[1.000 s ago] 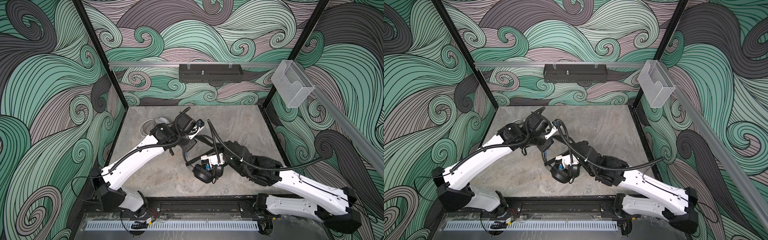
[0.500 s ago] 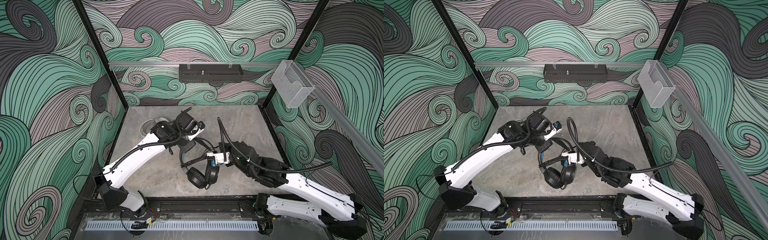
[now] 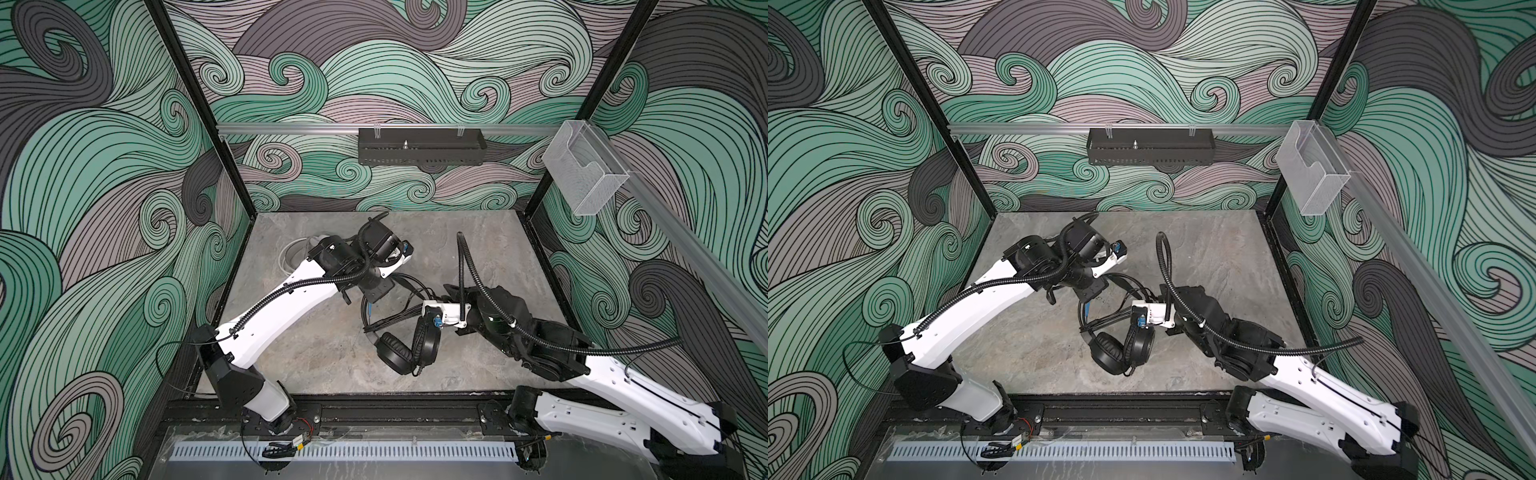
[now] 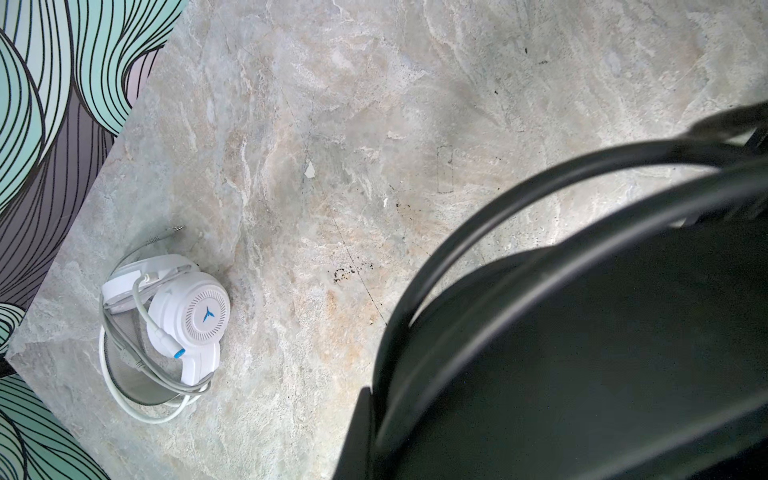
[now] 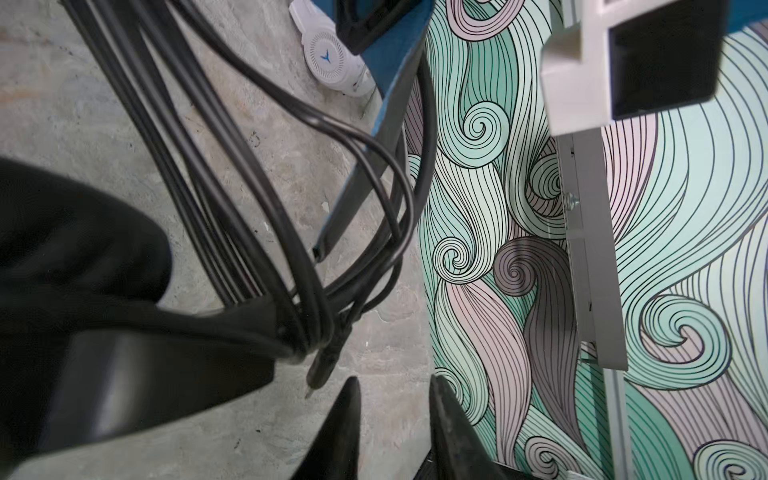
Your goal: Wrap the headphones
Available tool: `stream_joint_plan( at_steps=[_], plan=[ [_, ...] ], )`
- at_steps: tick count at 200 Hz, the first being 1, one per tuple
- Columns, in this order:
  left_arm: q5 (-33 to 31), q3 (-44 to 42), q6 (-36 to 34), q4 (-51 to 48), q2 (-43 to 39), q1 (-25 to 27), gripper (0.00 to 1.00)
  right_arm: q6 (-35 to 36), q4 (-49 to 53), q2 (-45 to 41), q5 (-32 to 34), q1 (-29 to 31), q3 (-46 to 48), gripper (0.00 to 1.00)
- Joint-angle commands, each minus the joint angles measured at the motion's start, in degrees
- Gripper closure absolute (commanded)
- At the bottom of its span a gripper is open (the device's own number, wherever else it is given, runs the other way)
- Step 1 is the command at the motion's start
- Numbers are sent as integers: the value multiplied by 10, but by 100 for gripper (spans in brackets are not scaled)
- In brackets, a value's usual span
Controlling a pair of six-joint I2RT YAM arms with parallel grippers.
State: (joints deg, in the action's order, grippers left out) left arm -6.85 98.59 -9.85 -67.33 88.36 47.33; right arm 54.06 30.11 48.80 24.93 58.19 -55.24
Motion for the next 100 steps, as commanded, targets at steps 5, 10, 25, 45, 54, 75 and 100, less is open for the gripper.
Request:
stream_joint_plan(
  at_steps=[5,10,25,45,54,75,100],
  plan=[
    [4,31,30,-13,6,3,100,-59,-8,-17,-20,-10,19,66],
    [0,32,34,-15,8,3,100,-66,-8,-21,-20,-13,22,65],
    [-23,38,48,-24,17,2,100,-99,-8,-30,-29,-29,31,63],
    [-45,62,77,-45,43,-3,100,-162,-14,-39,-31,-71,38,58],
    [-48,76,98,-56,59,-6,100,-193,-15,-40,-26,-97,38,55],
    [-47,101,154,-56,92,-9,100,-272,-17,-37,-10,-149,28,50],
    [-28,122,225,-40,138,-23,100,-341,-17,-29,12,-183,11,40]
  ],
)
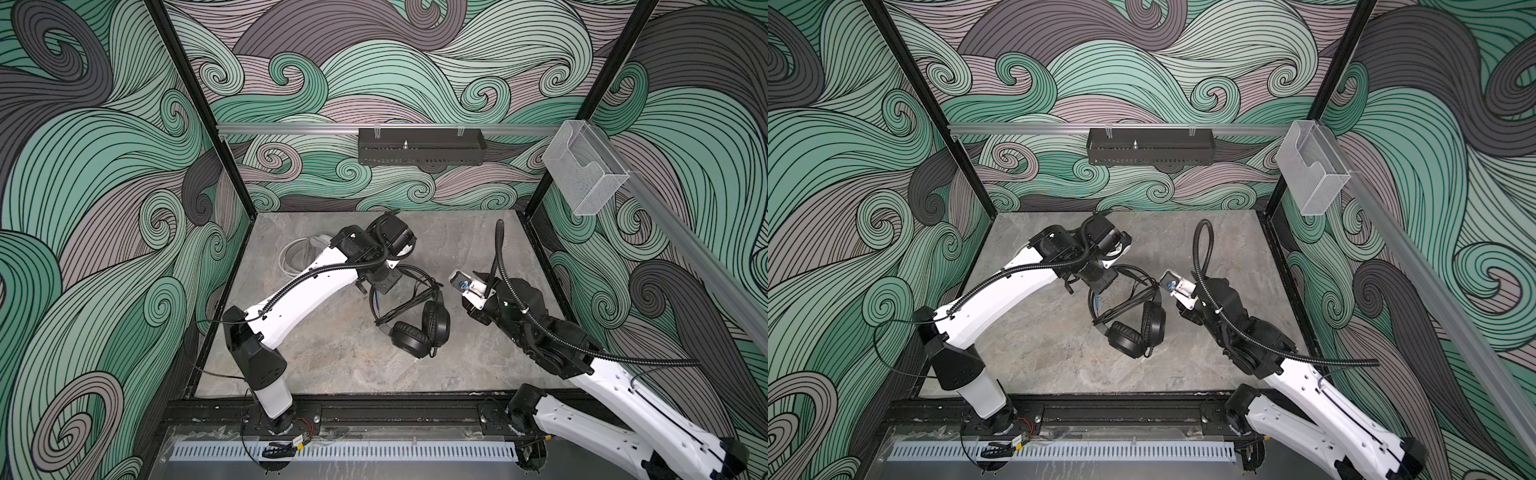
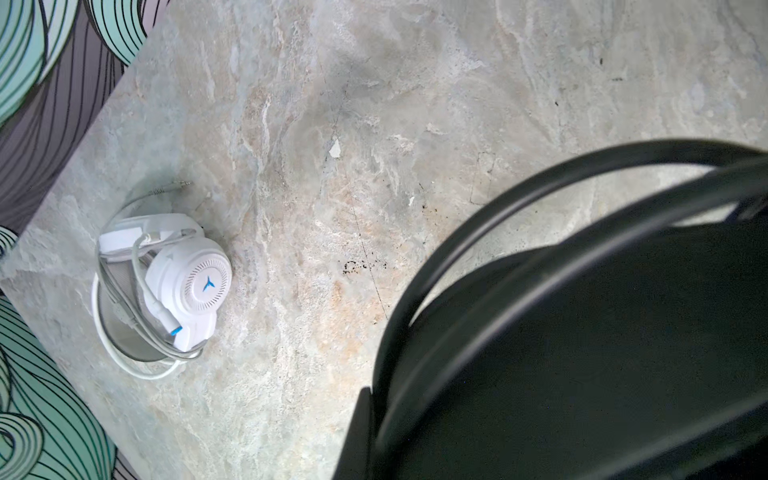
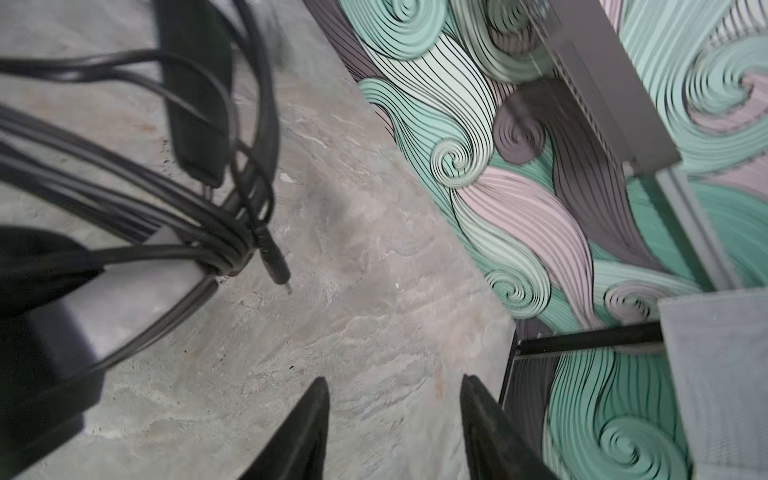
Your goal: Wrap the headphones
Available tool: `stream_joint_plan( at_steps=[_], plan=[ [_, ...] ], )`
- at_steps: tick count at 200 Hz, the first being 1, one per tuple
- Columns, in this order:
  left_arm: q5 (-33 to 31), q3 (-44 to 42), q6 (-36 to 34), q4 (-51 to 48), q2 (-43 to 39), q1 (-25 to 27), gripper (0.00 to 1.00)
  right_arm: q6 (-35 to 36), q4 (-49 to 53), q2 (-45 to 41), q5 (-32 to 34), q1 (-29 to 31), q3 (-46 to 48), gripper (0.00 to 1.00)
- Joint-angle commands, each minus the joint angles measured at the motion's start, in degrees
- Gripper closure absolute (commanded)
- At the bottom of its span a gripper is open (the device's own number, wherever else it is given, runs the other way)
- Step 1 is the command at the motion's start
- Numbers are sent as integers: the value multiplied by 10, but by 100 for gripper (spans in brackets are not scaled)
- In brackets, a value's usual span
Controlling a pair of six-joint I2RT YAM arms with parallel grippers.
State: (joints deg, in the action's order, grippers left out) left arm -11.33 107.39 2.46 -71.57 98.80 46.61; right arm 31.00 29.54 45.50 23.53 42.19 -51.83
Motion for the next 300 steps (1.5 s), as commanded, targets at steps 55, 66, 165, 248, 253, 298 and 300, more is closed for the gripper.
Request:
stream_joint_plan(
  at_steps=[55,66,165,248,253,298,300],
  plan=[
    [25,91,219,71,136,-77,100,-168,4,25,33,-35,-49,29],
    [29,110,239,77,160,-94,100,-178,8,26,37,-35,-50,27],
    [79,215,299,127,334,-178,100,-223,10,21,31,-41,-32,0],
    [103,214,328,160,393,-188,84,-230,2,12,23,-52,-18,1],
    [106,214,331,160,395,-188,82,-230,1,11,21,-53,-18,0],
    [108,211,332,157,385,-190,60,-229,-19,10,8,-58,-17,0],
    [108,211,330,157,383,-190,59,-230,-20,10,8,-59,-18,0]
  ],
)
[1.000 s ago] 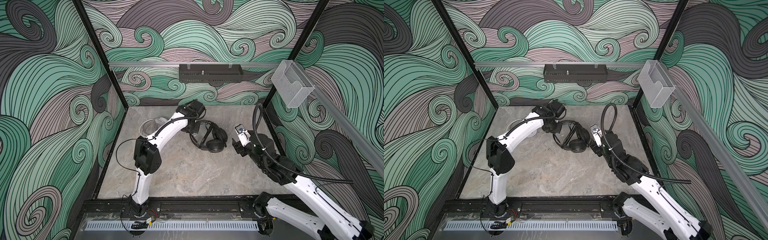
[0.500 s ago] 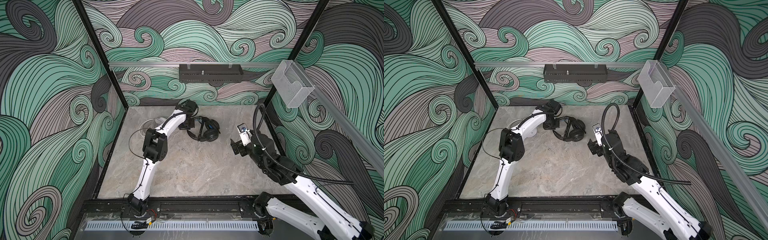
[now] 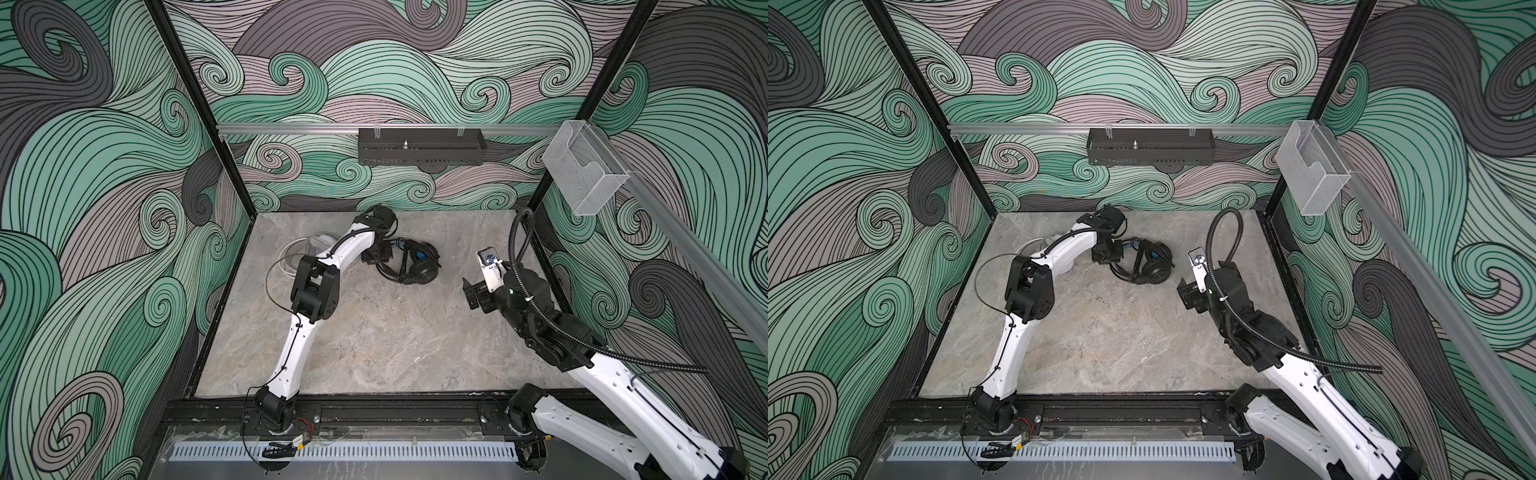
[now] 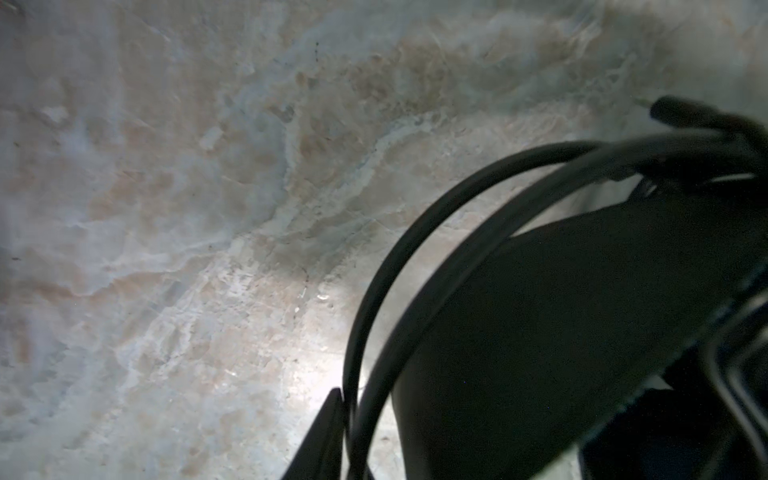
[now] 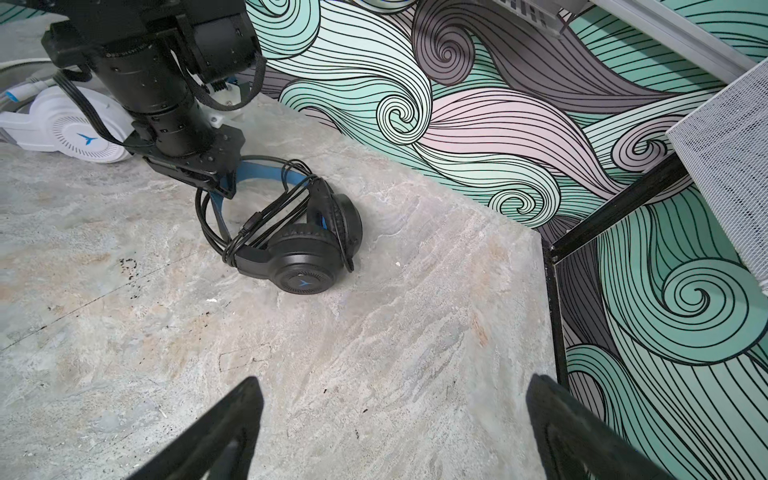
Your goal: Wrap the headphones
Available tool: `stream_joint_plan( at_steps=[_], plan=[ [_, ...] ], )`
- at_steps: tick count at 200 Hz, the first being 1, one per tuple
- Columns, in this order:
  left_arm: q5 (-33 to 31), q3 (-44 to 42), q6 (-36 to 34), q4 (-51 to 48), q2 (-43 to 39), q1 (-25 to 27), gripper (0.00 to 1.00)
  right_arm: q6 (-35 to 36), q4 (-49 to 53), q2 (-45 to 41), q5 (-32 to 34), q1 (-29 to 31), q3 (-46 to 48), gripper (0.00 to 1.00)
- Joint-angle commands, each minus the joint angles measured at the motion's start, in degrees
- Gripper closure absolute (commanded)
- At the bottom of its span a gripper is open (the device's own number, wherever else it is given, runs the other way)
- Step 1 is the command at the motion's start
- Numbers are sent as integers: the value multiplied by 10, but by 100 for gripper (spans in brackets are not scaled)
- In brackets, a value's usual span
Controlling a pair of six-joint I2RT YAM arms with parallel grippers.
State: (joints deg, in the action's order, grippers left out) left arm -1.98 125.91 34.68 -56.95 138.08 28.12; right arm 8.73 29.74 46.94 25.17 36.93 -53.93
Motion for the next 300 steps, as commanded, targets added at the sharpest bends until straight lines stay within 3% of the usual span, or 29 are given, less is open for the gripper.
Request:
stream_joint_plan(
  at_steps=[1,53,88,101,122,132,141,160,171,187,205,231,248,269,281,300],
  plan=[
    [14,25,8,10,-11,-5,59,-8,-23,-4,-9,-6,3,0],
    [8,-1,-32,10,-89,0,30,-12,-43,1,-9,-9,-6,0],
    [20,-31,-94,-3,-191,21,21,-31,-87,-9,25,-10,6,0],
    [4,-104,-129,37,-262,39,19,-38,-133,-14,63,-12,30,0],
    [23,-297,-174,150,-420,46,17,-71,-199,-8,130,-24,79,0],
    [18,-385,-197,202,-499,46,11,-100,-222,-1,161,-36,101,0],
    [-7,-469,-204,232,-570,44,2,-132,-247,6,194,-51,125,1],
    [-81,-576,-205,224,-691,36,1,-146,-314,31,191,-103,183,0],
    [-130,-622,-188,205,-743,28,1,-156,-339,53,165,-141,207,0],
    [-264,-697,-144,191,-811,26,2,-172,-346,98,122,-191,223,0],
    [-316,-780,-190,244,-870,6,1,-154,-385,145,76,-230,242,0],
    [-378,-874,-247,387,-891,-40,1,-141,-496,197,36,-279,300,1],
    [-362,-924,-288,511,-868,-79,1,-165,-563,223,3,-317,331,0],
    [-331,-953,-310,635,-793,-130,1,-148,-620,263,-44,-332,321,0],
    [-316,-942,-311,659,-735,-157,1,-141,-656,299,-78,-333,311,1],
    [-306,-938,-314,740,-654,-188,1,-108,-627,336,-110,-333,267,0]
  ],
)
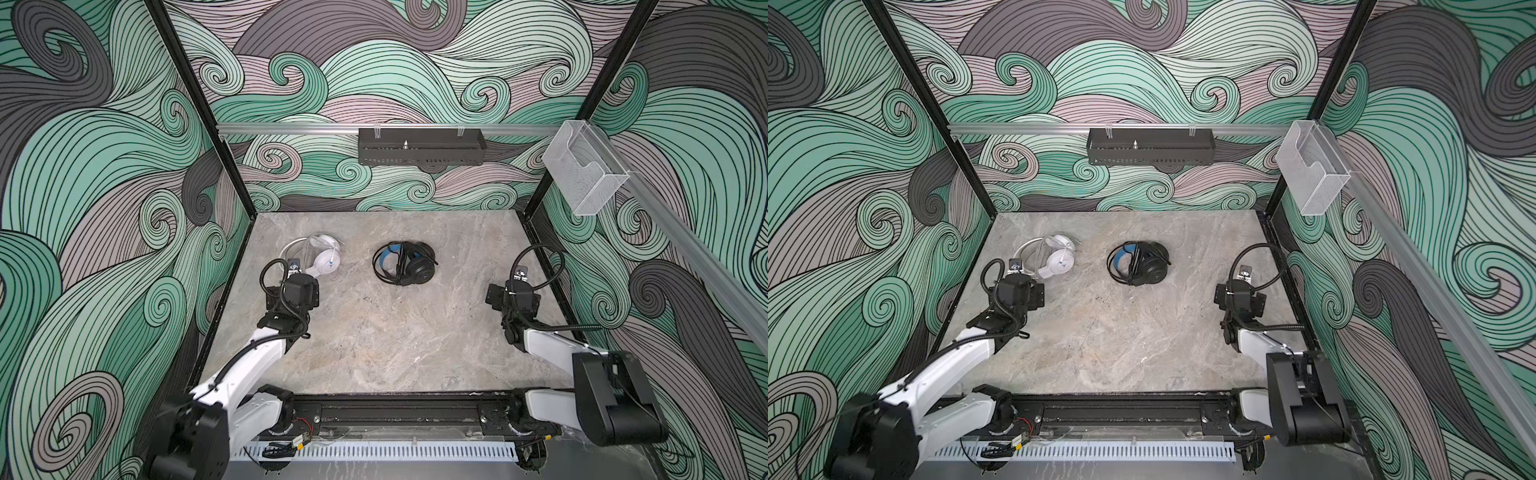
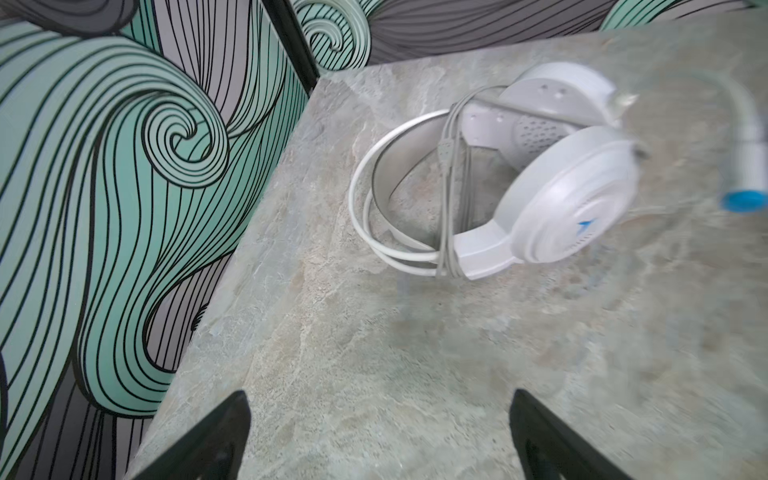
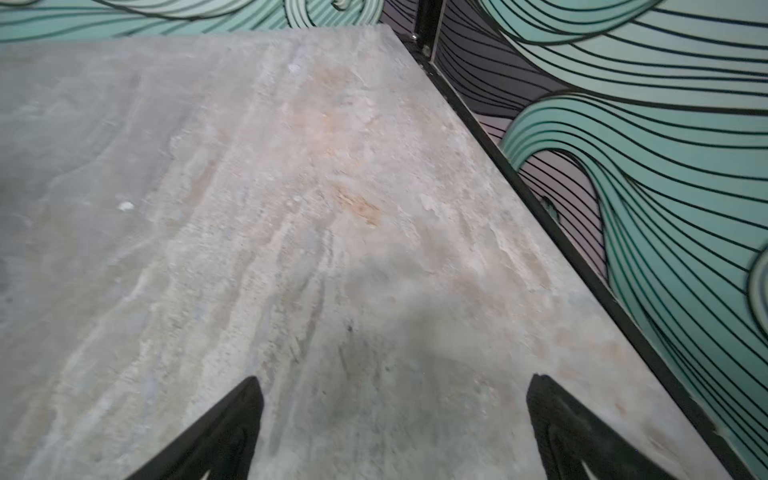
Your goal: Wrap the headphones
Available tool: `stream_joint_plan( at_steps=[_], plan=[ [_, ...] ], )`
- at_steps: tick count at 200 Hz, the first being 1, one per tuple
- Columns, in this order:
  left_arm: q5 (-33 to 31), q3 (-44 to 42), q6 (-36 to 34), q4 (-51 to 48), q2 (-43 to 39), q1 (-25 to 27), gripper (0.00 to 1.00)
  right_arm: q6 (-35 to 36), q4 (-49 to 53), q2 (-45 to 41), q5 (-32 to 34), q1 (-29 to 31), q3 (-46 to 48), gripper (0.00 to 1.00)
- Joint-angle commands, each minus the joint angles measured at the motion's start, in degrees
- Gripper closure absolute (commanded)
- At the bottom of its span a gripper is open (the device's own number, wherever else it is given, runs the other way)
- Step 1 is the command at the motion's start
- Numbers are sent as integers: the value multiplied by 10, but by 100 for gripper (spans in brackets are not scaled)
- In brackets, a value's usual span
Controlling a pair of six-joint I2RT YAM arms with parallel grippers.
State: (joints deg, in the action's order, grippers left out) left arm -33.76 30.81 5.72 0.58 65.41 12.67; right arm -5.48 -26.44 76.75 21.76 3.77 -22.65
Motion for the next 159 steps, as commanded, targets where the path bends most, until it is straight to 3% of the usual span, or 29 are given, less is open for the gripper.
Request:
stream_joint_plan(
  at_steps=[1,27,44,63,79,93,103,159],
  plan=[
    [14,12,-25,169,75,-35,1,37,-70,40,-77,-2,-45,0],
    [52,2,-48,271,139,-66,1,32,-194,85,-62,-13,-7,0],
    [99,-13,-41,303,157,-88,2,44,-154,96,-92,-12,-31,1],
    [125,-54,-33,393,193,-102,1,49,-288,131,-96,-13,16,0],
    [155,-62,-23,411,213,-118,1,49,-214,111,-96,-10,-3,0],
    [168,-53,-33,414,227,-122,1,53,-258,123,-94,-10,7,0],
    [181,-44,-20,380,218,-128,1,53,-240,112,-97,-9,8,1],
    [183,-46,-21,388,220,-130,2,55,-236,111,-95,-8,6,0]
  ],
)
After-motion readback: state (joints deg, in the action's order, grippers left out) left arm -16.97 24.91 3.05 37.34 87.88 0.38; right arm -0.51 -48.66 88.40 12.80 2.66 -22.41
